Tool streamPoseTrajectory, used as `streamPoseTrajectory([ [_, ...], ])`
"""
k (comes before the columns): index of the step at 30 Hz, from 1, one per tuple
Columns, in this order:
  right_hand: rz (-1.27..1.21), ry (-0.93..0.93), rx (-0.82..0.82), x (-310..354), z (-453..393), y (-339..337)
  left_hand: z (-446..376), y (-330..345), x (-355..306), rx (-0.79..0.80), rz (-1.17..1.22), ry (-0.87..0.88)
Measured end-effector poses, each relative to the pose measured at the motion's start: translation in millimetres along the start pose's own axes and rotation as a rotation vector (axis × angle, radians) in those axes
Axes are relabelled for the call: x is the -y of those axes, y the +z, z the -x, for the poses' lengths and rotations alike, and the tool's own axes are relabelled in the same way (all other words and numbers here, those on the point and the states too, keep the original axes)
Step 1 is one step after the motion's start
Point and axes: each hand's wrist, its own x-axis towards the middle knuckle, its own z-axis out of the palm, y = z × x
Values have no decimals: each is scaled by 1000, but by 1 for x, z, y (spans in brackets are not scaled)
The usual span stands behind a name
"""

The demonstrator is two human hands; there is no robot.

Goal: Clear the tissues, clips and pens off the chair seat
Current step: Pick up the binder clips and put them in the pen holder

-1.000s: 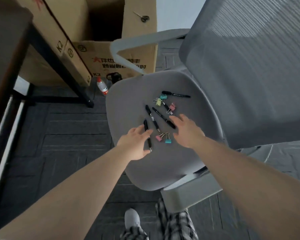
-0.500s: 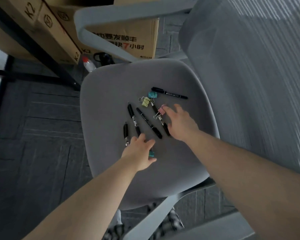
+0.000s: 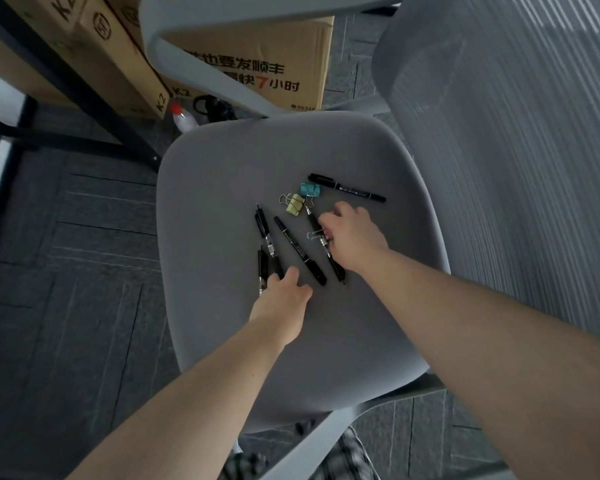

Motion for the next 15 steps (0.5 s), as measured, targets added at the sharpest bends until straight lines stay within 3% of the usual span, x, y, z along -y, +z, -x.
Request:
streamPoseTrajectory([
  [15,-180,93,42,11,-2,-17,7,-23,4,27,196,-151],
])
